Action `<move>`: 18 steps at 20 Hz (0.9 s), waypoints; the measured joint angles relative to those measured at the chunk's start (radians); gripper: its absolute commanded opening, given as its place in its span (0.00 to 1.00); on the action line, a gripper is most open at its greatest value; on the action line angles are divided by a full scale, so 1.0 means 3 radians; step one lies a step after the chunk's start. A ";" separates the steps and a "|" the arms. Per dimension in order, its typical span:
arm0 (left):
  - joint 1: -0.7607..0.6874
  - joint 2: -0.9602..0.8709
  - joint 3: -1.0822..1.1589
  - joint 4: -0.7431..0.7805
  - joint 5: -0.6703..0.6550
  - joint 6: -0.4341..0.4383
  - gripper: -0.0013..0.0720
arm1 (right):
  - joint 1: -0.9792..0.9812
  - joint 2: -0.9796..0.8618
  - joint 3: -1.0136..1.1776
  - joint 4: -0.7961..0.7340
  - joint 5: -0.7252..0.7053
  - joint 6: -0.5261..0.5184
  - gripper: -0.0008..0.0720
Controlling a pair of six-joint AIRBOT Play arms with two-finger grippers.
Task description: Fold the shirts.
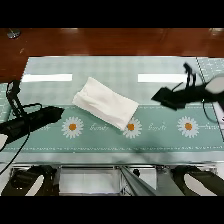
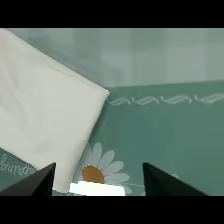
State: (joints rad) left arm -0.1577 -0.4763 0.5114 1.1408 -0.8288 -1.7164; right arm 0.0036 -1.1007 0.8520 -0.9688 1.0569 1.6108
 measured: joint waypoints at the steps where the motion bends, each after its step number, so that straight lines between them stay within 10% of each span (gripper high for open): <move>1: 0.0000 -0.0011 -0.0001 0.0000 -0.0005 0.0000 0.06 | -0.0017 0.0043 -0.0328 0.0281 -0.0153 -0.0094 0.85; 11: 0.0000 -0.0318 0.0000 -0.0102 0.0001 0.0003 0.06 | 0.0390 -0.0885 -0.0591 0.1385 -0.0443 -0.0716 0.82; 18: 0.0000 -0.0365 0.0000 -0.0114 0.0009 0.0004 0.06 | 0.0865 -0.1575 0.0261 0.1410 -0.0387 -0.0659 0.04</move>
State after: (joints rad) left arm -0.1577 -0.5858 0.5114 1.1065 -0.8261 -1.7153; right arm 0.2630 -1.5734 0.9302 -0.5457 0.9409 1.4132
